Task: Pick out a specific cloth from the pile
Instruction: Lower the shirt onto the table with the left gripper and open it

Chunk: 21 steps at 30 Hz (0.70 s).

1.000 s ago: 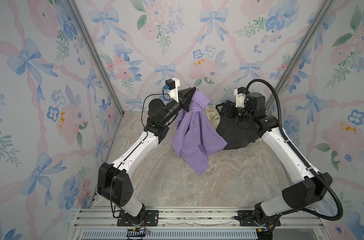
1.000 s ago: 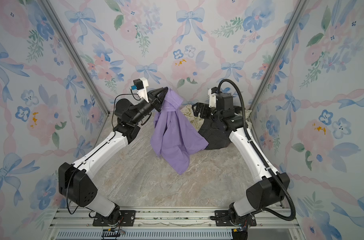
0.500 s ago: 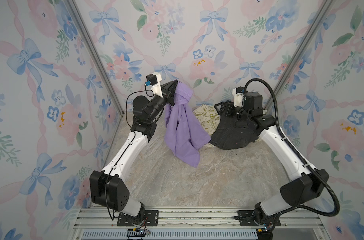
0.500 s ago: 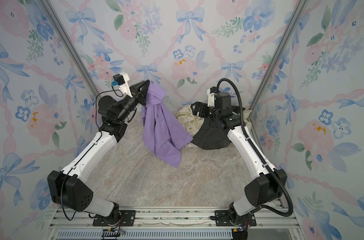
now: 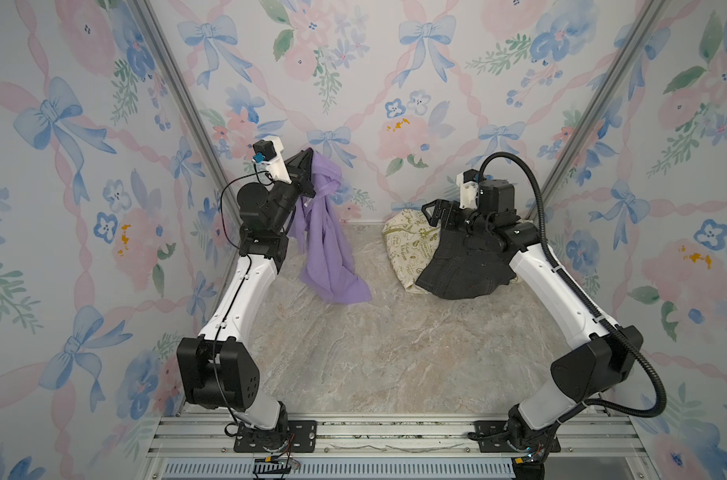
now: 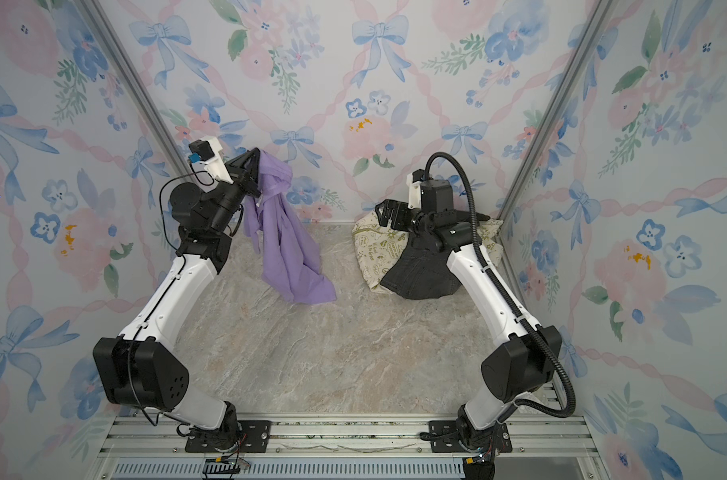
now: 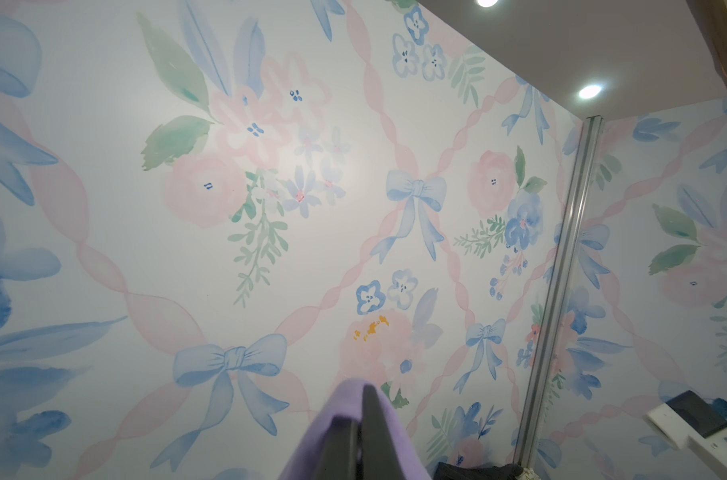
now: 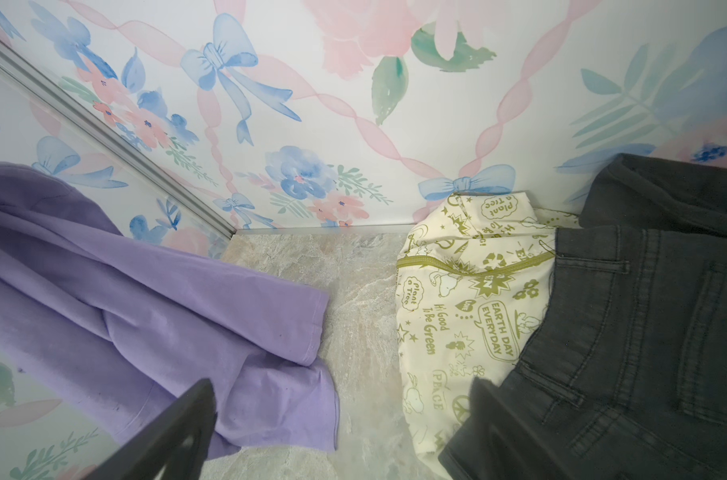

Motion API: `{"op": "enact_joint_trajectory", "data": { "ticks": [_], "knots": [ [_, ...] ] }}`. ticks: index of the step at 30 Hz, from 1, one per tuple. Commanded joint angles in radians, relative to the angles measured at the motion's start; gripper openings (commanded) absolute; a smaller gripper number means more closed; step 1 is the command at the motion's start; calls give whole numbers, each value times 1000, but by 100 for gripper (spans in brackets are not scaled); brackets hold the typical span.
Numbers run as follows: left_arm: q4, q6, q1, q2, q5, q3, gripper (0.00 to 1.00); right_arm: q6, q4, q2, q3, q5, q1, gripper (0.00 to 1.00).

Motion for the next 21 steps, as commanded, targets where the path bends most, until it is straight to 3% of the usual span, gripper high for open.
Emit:
{"op": "enact_joint_trajectory", "data": {
  "ticks": [1,8,11,16,21],
  "knots": [
    [42,-29,31,68,-6,98,0,2,-14,41,57,-4,9,97],
    [10,-49,77,242,32,372,0,-9,-38,86,119,-12,7,97],
    [-3,-47,83,268,35,410,0,-11,-39,91,124,-11,8,97],
    [-5,-36,83,216,58,249,0,-7,-32,91,110,-9,7,97],
    [-6,-21,80,95,21,-84,0,2,-22,90,87,-9,5,97]
  ]
}}
